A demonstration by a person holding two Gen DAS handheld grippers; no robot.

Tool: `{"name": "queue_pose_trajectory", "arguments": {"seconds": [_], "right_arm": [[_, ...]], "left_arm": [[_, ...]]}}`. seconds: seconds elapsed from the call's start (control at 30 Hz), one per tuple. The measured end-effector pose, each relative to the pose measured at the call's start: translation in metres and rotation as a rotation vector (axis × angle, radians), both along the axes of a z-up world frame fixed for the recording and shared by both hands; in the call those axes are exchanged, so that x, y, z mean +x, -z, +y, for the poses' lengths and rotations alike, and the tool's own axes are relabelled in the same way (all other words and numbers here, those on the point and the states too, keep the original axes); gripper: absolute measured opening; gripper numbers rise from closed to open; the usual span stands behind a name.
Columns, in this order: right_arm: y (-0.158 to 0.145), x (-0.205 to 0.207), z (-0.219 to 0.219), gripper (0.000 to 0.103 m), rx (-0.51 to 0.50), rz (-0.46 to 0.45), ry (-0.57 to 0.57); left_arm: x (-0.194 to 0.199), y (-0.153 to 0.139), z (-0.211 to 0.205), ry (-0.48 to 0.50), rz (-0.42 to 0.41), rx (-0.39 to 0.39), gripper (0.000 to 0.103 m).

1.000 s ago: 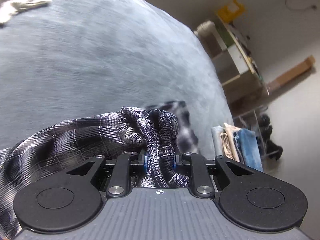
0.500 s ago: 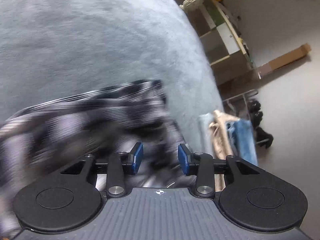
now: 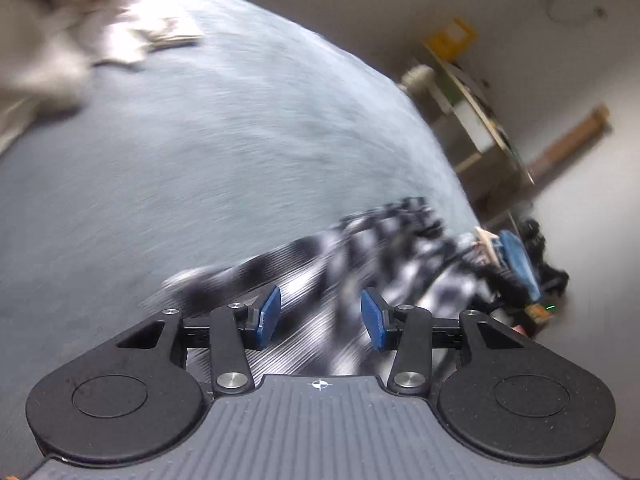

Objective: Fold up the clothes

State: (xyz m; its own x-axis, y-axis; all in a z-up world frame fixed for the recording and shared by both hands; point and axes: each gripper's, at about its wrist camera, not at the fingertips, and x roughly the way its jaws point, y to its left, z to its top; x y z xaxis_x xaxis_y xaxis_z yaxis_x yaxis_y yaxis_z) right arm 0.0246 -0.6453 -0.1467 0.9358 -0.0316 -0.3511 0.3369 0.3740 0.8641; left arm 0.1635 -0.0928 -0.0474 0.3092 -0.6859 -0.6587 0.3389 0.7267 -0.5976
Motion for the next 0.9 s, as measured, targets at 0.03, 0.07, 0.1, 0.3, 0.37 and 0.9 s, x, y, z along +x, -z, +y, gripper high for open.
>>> {"name": "queue_pose_trajectory", "arguments": {"seconds": [0.03,0.07,0.1,0.3,0.37,0.9], "right_arm": [[-0.003,0.003,-0.003,0.017,-0.005,-0.01,0.005],[-0.006,0.005,-0.005,0.017,-0.009,-0.019,0.01],[-0.008,0.008,-0.008,0.017,-0.014,-0.029,0.015],[0.035,0.003,-0.032,0.016,0.116,0.042,0.101],[0.05,-0.003,-0.037,0.02,0.19,0.029,0.113],[0.008,-0.109,0.061,0.077,0.415,0.094,-0.017]], "left_arm": [[-0.007,0.003,0.015,-0.028,0.003,0.002,0.044],[-0.012,0.007,0.028,-0.052,0.018,0.001,0.044],[-0.017,0.011,0.041,-0.076,0.033,0.0,0.044],[-0.031,0.013,0.102,-0.185,0.072,-0.003,0.044],[-0.03,0.009,0.114,-0.201,0.079,0.006,0.044],[-0.047,-0.004,0.193,-0.292,0.001,-0.015,0.047]]}}
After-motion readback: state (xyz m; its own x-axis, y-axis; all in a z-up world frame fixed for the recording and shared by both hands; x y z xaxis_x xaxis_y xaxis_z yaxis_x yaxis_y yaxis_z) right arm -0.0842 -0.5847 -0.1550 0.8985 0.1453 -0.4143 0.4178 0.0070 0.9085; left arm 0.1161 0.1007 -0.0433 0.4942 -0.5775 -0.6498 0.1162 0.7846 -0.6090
